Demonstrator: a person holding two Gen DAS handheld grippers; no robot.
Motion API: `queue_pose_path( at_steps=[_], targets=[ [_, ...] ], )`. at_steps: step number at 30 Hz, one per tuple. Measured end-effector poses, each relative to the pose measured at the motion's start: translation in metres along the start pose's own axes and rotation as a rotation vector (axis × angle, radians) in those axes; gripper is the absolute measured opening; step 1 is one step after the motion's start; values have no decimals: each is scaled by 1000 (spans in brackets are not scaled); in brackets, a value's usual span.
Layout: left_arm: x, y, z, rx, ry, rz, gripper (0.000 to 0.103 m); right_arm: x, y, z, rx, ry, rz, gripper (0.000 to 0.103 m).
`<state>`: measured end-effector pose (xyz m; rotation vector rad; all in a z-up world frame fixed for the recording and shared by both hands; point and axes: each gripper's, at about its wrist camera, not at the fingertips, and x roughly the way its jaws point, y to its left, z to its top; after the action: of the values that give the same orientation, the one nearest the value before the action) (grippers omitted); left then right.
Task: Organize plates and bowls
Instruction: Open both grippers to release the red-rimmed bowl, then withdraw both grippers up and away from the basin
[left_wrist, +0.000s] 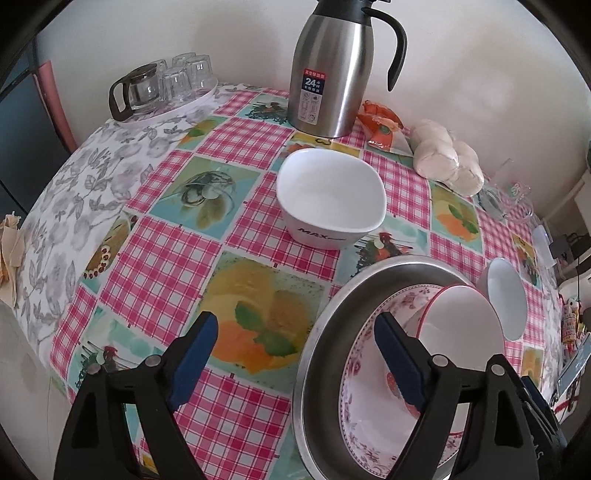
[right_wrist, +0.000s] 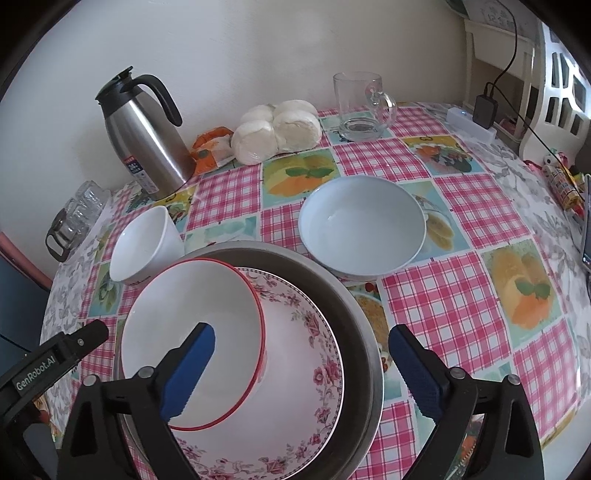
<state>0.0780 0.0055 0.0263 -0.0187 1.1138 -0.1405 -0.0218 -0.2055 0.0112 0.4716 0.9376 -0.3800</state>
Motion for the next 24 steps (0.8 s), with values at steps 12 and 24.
queue_pose_path(
  at_steps=[12, 24],
  targets=[
    [2, 6, 1, -38, 4, 0, 99, 2, 2, -1, -10, 4, 8, 103],
    [-2, 12, 4, -32, 1, -8, 99, -11, 16, 0, -52, -51, 23, 103]
  ],
)
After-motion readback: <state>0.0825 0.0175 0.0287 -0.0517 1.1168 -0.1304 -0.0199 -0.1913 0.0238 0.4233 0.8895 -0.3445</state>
